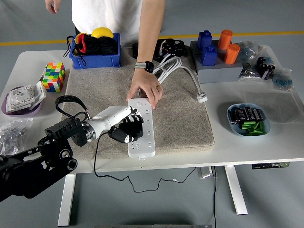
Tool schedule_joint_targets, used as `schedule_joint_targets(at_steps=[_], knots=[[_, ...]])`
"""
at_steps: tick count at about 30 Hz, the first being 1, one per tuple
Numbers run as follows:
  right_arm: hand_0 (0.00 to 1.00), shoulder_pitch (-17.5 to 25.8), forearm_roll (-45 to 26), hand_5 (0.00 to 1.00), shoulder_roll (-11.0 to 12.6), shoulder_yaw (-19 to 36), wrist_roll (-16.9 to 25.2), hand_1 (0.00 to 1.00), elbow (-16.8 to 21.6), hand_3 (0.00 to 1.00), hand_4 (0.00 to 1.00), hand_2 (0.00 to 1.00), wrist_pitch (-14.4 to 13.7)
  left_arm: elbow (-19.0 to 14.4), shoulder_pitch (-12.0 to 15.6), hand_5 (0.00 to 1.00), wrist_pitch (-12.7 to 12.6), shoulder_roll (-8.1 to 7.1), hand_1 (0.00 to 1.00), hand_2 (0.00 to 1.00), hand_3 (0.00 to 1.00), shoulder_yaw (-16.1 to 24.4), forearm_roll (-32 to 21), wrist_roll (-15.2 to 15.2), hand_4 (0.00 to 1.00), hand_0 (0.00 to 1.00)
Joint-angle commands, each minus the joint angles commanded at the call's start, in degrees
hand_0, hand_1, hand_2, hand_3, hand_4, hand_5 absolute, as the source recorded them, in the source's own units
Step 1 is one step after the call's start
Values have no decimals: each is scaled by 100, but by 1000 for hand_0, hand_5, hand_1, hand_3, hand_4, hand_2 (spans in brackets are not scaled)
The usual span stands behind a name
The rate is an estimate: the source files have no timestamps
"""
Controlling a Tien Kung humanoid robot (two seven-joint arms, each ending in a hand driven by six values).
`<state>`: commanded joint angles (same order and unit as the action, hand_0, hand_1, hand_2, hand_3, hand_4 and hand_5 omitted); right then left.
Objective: Pull the plug out,throw it away,press the button
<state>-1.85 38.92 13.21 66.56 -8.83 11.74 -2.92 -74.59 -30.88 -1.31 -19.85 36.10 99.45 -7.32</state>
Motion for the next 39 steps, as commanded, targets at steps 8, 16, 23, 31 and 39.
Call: schedule_joint_targets(at_steps=[8, 16, 23, 31, 39], knots=[[750, 2, 2, 510, -3, 5, -3, 666, -5, 621, 670, 656, 6, -34, -2, 2, -5, -24, 314, 352, 558, 61, -47, 21, 624, 452], [750, 12, -3, 510, 7, -17, -5, 667, -4, 621, 670, 656, 6, -76, 9, 2, -38, -46, 305, 347, 555, 133, -65, 79, 620, 458], [750, 9, -17, 509, 9, -54, -2, 666, 1, 621, 670, 655, 3, -74, 11, 2, -31, -52, 304, 342, 552, 152, -188, 105, 617, 457], [750, 17, -27, 509, 22, -109, -7, 666, -7, 621, 670, 655, 8, -21, -12, 2, -62, -78, 303, 342, 551, 512, -152, 129, 620, 458], [751, 26, -27, 508, 13, -90, 0, 667, -1, 621, 670, 656, -5, 652, -154, 2, -186, -24, 330, 348, 555, 728, -149, 204, 637, 572]])
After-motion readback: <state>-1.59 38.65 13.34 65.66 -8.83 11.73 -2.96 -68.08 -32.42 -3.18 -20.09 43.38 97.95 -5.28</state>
